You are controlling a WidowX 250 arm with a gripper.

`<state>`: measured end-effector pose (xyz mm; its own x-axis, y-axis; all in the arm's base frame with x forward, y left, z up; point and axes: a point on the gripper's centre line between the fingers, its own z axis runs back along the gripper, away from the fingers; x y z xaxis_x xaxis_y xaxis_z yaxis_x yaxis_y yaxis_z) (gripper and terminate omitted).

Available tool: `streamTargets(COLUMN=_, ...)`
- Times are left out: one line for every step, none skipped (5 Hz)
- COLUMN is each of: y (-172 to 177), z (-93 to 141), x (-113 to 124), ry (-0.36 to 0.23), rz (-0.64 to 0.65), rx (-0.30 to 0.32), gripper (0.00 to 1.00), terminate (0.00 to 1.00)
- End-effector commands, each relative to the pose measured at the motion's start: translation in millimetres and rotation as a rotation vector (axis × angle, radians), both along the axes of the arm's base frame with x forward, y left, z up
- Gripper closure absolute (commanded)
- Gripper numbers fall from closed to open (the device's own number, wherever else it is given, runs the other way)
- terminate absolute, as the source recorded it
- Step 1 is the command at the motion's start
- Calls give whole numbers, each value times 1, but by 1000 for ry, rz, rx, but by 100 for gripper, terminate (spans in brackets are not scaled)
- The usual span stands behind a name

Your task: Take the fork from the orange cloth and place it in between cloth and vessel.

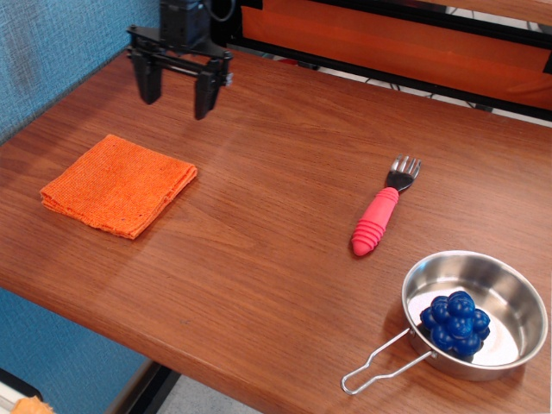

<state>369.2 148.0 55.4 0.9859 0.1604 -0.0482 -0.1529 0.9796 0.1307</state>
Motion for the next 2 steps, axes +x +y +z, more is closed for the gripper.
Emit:
streamTargets(y=12, z=18, x=-2, ry=-61, rz=42, rx=9, gripper=0, terminate=0)
streamTargets(y=12, z=18, x=-2, ry=-61, rz=42, rx=9, gripper=0, terminate=100)
